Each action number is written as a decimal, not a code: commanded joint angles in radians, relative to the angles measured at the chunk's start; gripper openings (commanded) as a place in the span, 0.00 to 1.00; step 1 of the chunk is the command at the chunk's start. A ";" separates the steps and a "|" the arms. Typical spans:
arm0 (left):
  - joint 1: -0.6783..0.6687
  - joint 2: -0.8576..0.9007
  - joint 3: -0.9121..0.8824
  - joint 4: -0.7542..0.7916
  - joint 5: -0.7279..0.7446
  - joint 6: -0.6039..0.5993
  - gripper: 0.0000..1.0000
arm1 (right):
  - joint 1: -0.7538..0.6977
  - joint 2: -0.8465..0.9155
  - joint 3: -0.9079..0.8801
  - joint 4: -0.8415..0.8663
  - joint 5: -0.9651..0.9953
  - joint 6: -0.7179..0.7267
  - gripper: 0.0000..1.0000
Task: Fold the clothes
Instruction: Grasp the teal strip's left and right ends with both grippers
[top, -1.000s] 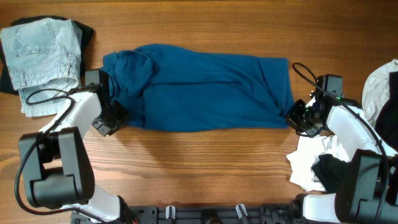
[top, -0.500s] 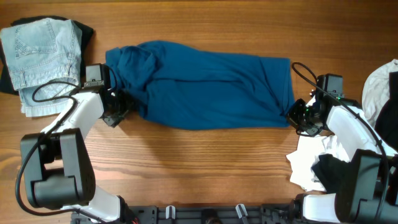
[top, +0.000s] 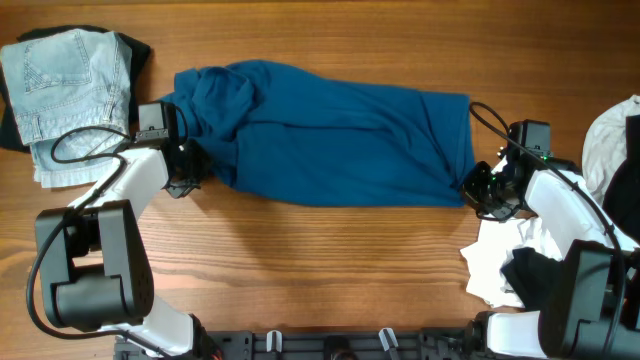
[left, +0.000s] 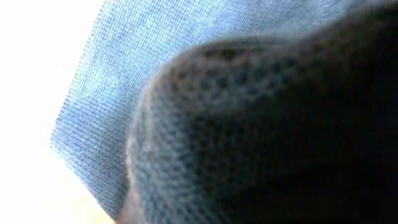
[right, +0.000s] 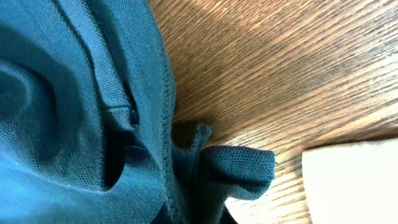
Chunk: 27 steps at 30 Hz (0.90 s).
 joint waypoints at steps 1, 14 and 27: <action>-0.025 0.011 -0.013 -0.033 -0.002 -0.011 0.04 | 0.001 -0.016 -0.006 0.000 -0.013 -0.010 0.04; -0.422 -0.230 -0.013 -0.219 -0.093 -0.137 0.69 | 0.001 -0.016 -0.006 0.014 -0.013 -0.014 0.04; -0.383 -0.214 -0.013 -0.211 -0.206 -0.137 0.66 | 0.001 -0.016 -0.006 0.013 -0.036 -0.036 0.04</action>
